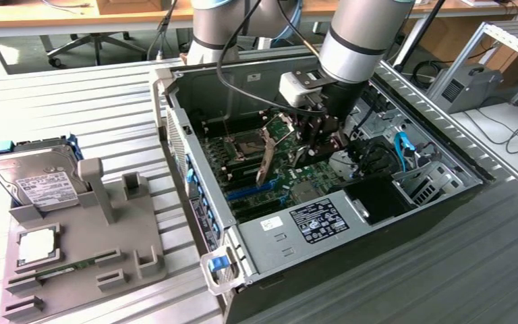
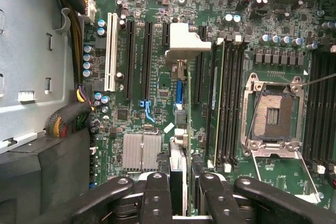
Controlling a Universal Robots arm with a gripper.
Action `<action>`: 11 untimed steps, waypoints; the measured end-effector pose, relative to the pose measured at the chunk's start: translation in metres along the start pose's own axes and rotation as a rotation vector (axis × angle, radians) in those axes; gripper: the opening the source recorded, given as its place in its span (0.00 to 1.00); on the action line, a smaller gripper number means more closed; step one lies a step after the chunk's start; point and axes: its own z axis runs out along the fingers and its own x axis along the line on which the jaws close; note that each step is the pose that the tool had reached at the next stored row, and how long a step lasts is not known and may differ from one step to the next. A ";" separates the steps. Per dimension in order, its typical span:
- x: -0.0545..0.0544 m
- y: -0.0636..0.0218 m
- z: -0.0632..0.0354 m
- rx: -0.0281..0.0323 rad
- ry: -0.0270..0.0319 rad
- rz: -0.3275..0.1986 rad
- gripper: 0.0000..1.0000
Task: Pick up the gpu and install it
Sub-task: 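Insert the gpu into the slot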
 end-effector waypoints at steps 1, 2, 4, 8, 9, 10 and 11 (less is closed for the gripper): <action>0.000 0.0000 0.0003 0.0000 0.0000 0.000 0.26; 0.000 0.0001 0.0006 0.0000 0.0000 0.000 0.26; 0.000 0.0002 0.0011 0.0000 0.0000 0.000 0.26; 0.000 0.0003 0.0022 0.0000 0.0001 0.000 0.26; 0.001 0.0004 0.0026 0.0000 0.0000 0.000 0.26; 0.001 0.0005 0.0028 0.0000 0.0000 0.000 0.26; 0.001 0.0005 0.0031 0.0000 0.0000 0.000 0.26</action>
